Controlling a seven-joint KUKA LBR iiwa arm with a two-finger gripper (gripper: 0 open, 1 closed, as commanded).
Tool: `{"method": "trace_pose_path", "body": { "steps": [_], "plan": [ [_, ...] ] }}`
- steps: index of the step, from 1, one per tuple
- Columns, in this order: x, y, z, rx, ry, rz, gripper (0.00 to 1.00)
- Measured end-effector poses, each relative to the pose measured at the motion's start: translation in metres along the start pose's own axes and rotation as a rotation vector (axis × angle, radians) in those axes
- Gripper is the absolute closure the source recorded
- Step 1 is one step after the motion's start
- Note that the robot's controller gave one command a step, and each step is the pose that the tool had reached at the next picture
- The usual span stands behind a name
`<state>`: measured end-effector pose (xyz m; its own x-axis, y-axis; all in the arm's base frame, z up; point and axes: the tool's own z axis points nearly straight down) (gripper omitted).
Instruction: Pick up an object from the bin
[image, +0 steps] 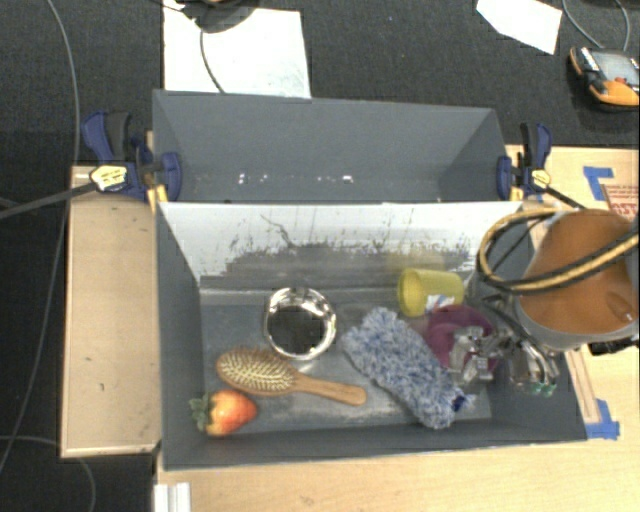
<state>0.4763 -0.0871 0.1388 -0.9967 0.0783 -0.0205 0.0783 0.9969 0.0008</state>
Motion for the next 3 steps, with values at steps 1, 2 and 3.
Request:
{"method": "trace_pose_path", "body": {
  "steps": [1, 2, 3],
  "plan": [
    [0.0, 0.0001, 0.0, 0.0, 0.0, 0.0, 1.0],
    [0.0, 0.0001, 0.0, 0.0, 0.0, 0.0, 1.0],
    [0.0, 0.0001, 0.0, 0.0, 0.0, 0.0, 1.0]
  ]
}}
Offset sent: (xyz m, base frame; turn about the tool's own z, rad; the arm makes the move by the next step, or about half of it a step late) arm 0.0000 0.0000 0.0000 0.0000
